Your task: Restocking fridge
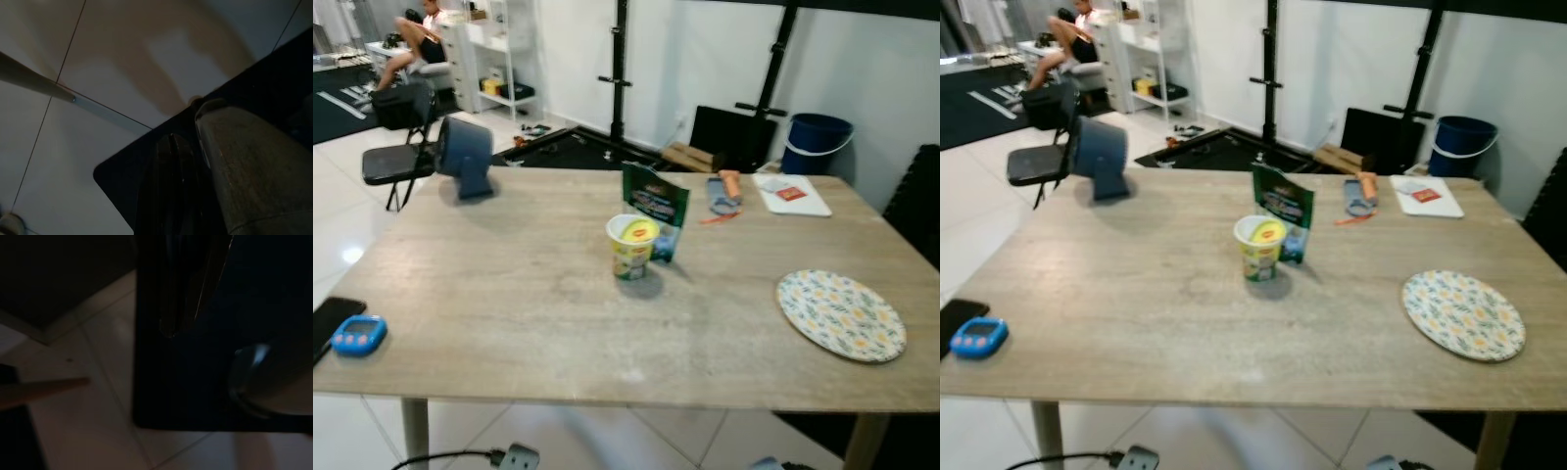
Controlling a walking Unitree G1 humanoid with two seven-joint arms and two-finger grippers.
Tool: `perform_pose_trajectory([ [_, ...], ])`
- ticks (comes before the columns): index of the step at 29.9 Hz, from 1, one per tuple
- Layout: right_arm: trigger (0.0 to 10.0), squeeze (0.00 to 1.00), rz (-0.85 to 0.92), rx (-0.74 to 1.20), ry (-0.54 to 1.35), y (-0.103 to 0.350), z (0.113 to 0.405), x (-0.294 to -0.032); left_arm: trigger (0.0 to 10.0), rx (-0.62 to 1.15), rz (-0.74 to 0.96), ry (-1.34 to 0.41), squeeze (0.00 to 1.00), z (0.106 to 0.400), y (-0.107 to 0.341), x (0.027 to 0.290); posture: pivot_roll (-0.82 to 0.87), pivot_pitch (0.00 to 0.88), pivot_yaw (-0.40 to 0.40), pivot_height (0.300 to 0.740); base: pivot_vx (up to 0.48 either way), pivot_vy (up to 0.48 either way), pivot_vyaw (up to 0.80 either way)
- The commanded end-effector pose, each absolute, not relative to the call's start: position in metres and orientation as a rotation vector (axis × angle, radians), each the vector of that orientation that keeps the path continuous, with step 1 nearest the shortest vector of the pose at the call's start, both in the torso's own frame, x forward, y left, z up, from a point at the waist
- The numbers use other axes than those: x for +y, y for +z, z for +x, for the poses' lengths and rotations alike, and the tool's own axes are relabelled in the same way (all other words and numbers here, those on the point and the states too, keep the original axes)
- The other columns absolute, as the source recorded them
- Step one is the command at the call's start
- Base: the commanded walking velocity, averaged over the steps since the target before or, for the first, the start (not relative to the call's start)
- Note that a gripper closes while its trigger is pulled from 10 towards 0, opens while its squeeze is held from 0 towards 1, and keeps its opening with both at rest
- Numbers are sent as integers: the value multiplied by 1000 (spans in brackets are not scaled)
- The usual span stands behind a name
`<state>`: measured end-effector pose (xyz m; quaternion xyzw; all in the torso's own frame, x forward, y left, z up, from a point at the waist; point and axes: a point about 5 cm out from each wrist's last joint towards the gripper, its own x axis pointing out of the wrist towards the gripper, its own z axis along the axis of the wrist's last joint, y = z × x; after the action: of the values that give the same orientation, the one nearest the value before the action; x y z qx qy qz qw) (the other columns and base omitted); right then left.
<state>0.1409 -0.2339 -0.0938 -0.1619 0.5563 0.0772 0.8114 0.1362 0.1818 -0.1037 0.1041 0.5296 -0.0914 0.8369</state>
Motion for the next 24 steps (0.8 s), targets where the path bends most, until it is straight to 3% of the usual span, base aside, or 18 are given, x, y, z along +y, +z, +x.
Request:
perform_pose_trajectory([
  [1, 10000, 0, -344, 1209, 150, -95, 134, -238, 10000, 1185, 211, -197, 0, 119, -110, 183, -25, 0, -21, 740, 0, 0, 0],
  [5, 10000, 0, -345, 1209, 151, -95, 134, -238, 10000, 1187, 211, -203, 0, 120, -109, 182, -24, 0, -22, 740, 0, 0, 0],
  [18, 10000, 0, -340, 1210, 152, -95, 134, -237, 10000, 1197, 216, -196, 0, 119, -110, 184, -24, 0, -18, 740, 0, -384, 0],
  [24, 10000, 0, -340, 1210, 154, -95, 134, -237, 10000, 1186, 199, -194, 0, 121, -109, 183, -23, 0, -16, 740, 0, 0, 0],
])
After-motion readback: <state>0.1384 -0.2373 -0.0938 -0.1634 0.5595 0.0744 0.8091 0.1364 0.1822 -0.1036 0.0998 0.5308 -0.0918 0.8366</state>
